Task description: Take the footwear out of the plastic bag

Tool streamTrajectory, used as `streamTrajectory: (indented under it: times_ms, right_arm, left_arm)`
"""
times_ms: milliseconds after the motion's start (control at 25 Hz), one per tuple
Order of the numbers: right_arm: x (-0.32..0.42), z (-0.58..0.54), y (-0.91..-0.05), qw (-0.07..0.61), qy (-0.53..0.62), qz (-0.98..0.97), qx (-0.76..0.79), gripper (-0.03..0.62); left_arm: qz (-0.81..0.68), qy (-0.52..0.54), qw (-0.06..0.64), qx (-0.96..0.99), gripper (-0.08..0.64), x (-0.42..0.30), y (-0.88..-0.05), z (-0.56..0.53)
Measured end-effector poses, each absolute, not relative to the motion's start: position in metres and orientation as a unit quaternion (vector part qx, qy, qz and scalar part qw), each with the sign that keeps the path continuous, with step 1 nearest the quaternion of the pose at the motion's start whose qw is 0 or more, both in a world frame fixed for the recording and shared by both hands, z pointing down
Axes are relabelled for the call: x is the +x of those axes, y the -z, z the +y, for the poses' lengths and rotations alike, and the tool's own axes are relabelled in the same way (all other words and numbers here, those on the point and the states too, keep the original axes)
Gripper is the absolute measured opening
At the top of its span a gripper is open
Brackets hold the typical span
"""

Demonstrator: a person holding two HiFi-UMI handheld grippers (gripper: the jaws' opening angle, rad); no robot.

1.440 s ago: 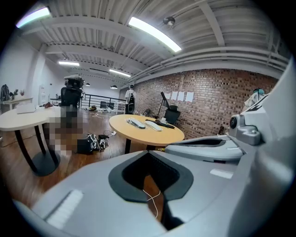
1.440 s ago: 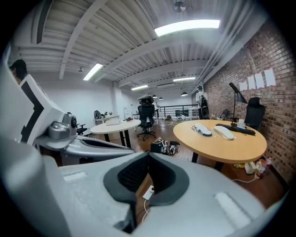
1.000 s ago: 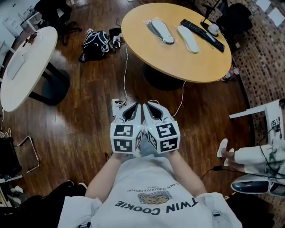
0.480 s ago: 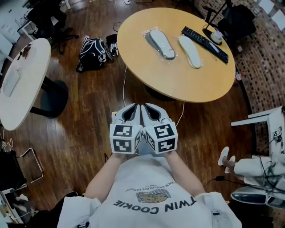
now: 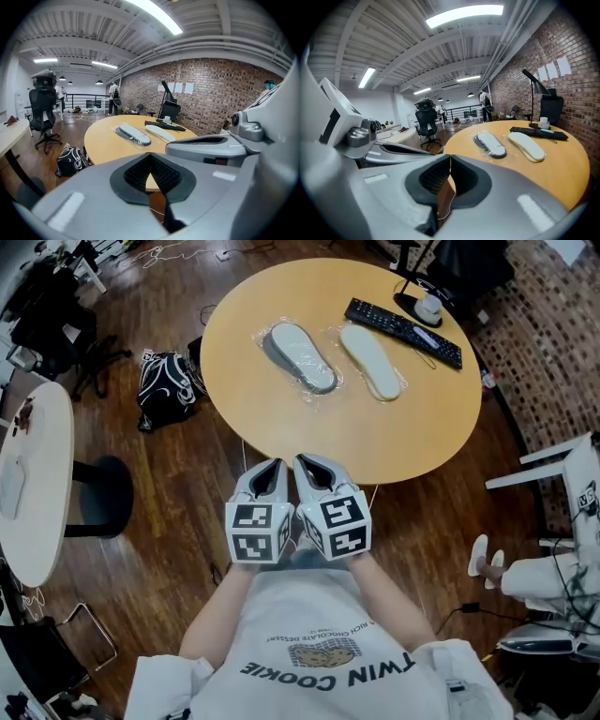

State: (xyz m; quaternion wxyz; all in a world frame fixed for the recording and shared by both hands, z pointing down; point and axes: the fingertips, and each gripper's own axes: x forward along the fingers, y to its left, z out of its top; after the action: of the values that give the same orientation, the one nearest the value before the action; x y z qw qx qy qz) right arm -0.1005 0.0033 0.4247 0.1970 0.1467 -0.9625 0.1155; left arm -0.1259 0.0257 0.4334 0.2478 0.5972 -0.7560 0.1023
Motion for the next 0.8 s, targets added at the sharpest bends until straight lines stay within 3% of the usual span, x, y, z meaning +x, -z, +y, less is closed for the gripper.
streamTrajectory:
  times_ms: [360,800]
  right_arm:
    - [-0.095,-0.064,-0.441,0.196,-0.163,-0.945,0.204,0.003]
    - [-0.146,-0.140,-0.471,0.201,-0.196,-0.925,0.258,0.003]
  left_arm:
    - [-0.716,-0.131,0.238,0.643,0.003,-0.137,-0.442,-0.045]
    - [-0.670,-0.186,0.229,0.681,0.003,-0.215,-0.468,-0.134]
